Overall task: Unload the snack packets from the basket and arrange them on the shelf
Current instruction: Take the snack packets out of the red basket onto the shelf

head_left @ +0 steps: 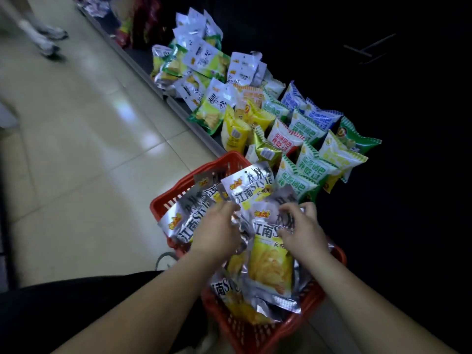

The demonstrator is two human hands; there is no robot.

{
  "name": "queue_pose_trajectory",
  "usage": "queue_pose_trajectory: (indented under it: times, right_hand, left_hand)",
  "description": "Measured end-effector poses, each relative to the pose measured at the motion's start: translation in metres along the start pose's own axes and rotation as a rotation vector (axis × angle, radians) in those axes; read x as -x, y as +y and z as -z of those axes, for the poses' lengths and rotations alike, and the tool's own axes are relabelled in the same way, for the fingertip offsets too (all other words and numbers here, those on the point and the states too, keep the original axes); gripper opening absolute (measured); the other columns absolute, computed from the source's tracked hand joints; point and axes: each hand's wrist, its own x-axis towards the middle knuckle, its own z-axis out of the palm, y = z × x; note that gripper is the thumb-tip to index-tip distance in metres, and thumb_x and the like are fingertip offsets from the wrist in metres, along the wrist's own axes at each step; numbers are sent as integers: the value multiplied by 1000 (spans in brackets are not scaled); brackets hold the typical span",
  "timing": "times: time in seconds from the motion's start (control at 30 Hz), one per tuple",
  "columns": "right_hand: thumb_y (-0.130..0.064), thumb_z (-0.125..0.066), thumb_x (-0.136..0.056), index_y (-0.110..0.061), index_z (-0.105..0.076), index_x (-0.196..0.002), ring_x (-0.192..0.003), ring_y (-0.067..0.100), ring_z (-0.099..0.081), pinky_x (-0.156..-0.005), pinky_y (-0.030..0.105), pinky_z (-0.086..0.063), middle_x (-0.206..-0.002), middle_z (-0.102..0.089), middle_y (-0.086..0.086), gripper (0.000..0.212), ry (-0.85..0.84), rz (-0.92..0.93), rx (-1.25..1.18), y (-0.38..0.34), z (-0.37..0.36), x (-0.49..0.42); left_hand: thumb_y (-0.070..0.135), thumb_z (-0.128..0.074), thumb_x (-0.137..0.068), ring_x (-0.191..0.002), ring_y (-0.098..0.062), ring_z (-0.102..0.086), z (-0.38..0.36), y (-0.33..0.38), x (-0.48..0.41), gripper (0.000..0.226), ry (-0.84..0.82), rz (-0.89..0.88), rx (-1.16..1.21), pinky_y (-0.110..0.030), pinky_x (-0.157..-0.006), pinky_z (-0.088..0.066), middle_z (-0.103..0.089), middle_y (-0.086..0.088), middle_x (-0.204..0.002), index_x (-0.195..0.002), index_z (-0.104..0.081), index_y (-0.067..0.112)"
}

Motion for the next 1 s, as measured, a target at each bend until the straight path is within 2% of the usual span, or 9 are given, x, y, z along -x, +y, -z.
queue_pose_trajectory:
  times: [0.07, 0.13, 0.27, 0.4, 0.53, 0.63, 0.77, 0.87, 1.0]
  right_hand:
    - [-16, -81, -80, -35, -58, -109, -88, 27, -63, -72, 30, -48, -112, -29, -8, 41, 28, 5, -47, -8, -1, 0]
    - [-14, -80, -81, -33, -59, -110, -89, 24, -62, -76, 28, -48, -114, -28, -9, 40, 72, 66, -53, -23, -1, -3]
    - [-14, -79, -85, -30, -61, -117, -95, 13, -51, -85, 22, -42, -125, -31, -6, 40, 80, 134, -104, -46, -3, -15]
    - [-14, -77, -88, -31, -59, -124, -108, 22, -58, -87, 26, -45, -125, -46, 1, 44, 9, 106, -97, -42, -19, -19]
    - [-20, -75, -90, -33, -56, -136, -116, 30, -58, -88, 38, -52, -134, -48, 5, 52, -23, 68, 2, -23, -24, -14]
    - [-24, -72, -92, -35, -55, -137, -109, 31, -60, -76, 37, -53, -140, -45, 5, 50, -28, 38, 37, -18, -17, -9]
    - [-21, -70, -93, -39, -55, -133, -78, 23, -58, -62, 37, -50, -120, -47, -2, 46, 26, 86, 48, -24, 7, 0]
    - [-20, -70, -93, -41, -53, -132, -73, 20, -57, -58, 38, -50, -111, -44, -6, 47, 76, 140, 64, -34, 38, 9]
    - [-21, -70, -93, -42, -52, -134, -83, 24, -58, -67, 43, -53, -109, -45, -5, 49, 146, 128, 60, -39, 89, 29]
  left_hand:
    - [25, -62, -86, -130, -30, -49, 30, -17, -15, 54, 92, 32, -217, -40, -104, -45, -53, -5, -139, -139, -55, 28]
    - [35, -68, -80, -133, -34, -44, 51, -41, -21, 68, 23, 188, -308, -44, -109, -43, -47, -11, -142, -145, -45, 35]
    - [44, -68, -79, -107, -33, -62, 49, -78, -14, 65, -119, 356, -132, -40, -89, -55, -59, -10, -125, -140, -45, 35]
    - [31, -79, -81, -107, -22, -64, 35, -80, -9, 62, -152, 313, 179, -30, -88, -53, -63, 4, -134, -134, -49, 38]
    - [20, -79, -83, -119, -21, -61, 22, -68, -8, 64, -212, 241, 328, -38, -96, -57, -58, 5, -141, -136, -52, 43]
    - [7, -67, -88, -125, -20, -60, 15, -48, -4, 61, -162, 167, 279, -36, -100, -54, -61, 6, -139, -139, -56, 39]
    - [4, -59, -90, -124, -22, -62, 28, -30, 0, 61, -82, 102, 213, -36, -100, -54, -64, 5, -139, -137, -56, 42]
    - [7, -59, -89, -122, -23, -63, 54, -9, 5, 59, -38, 4, 112, -33, -99, -53, -66, 3, -136, -137, -57, 41]
    - [12, -63, -88, -123, -25, -63, 90, 35, 19, 60, -5, -186, 30, -36, -96, -54, -66, 2, -138, -139, -56, 43]
